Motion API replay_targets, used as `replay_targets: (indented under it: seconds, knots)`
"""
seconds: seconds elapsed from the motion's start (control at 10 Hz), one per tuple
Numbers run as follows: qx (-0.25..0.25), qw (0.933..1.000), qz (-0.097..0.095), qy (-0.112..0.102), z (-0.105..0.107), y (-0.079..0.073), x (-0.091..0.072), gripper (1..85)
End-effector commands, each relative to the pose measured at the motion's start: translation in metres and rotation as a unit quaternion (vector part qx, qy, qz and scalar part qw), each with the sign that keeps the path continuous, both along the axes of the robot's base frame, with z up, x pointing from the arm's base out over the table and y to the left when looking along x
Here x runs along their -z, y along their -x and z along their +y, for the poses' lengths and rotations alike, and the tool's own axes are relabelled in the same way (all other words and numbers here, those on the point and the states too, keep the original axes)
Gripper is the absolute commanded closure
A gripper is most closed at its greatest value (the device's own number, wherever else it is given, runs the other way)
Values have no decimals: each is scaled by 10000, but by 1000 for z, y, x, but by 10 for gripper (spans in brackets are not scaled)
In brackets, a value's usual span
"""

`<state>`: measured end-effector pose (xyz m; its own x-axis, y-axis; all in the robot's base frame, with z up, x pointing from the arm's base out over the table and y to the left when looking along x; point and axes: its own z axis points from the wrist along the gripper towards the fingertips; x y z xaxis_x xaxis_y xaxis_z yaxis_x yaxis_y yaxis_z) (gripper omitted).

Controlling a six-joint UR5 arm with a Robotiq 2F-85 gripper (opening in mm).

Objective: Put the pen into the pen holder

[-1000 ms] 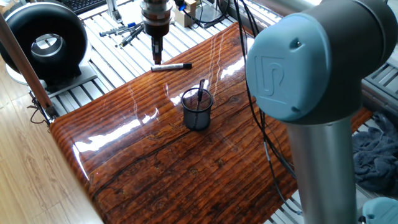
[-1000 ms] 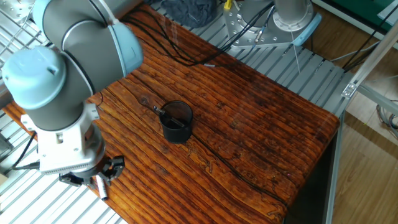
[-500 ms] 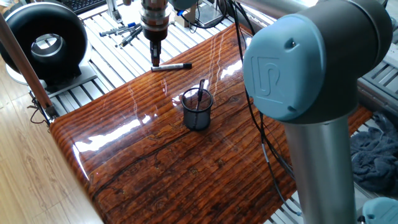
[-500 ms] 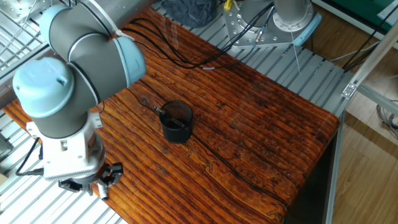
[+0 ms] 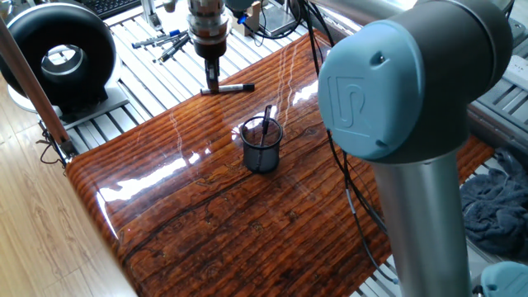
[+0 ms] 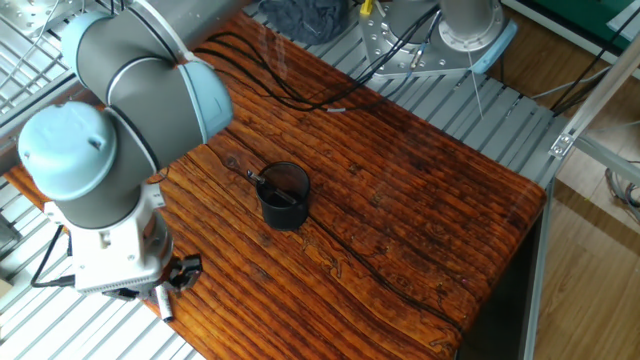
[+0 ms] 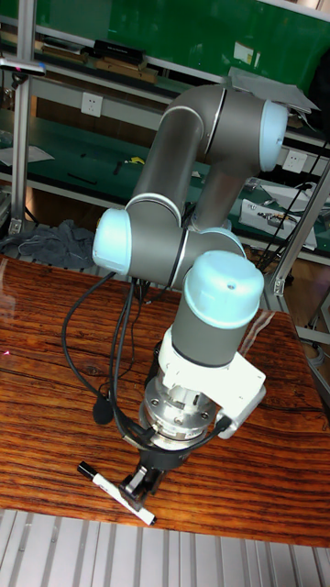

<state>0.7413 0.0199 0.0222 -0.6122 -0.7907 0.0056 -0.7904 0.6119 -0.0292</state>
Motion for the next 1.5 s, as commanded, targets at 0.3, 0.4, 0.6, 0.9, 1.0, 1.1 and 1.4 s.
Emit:
replay_targets:
  seconds: [0.3, 0.4, 0.6, 0.9, 1.0, 1.1, 1.4]
  knots:
    - [129, 9999, -14, -101, 4, -4, 8, 497]
    - [286, 9993, -216, -119, 7, -11, 4, 497]
    - [530, 9981, -274, -134, 15, -7, -4, 497]
    - [490, 9977, -432, -178, 17, -20, 3, 497]
    - [420, 9979, -470, -160, 16, -24, 6, 497]
    - [324, 9981, -525, -86, 13, -28, 9, 497]
    - [308, 9978, -578, -94, 13, -34, 15, 497]
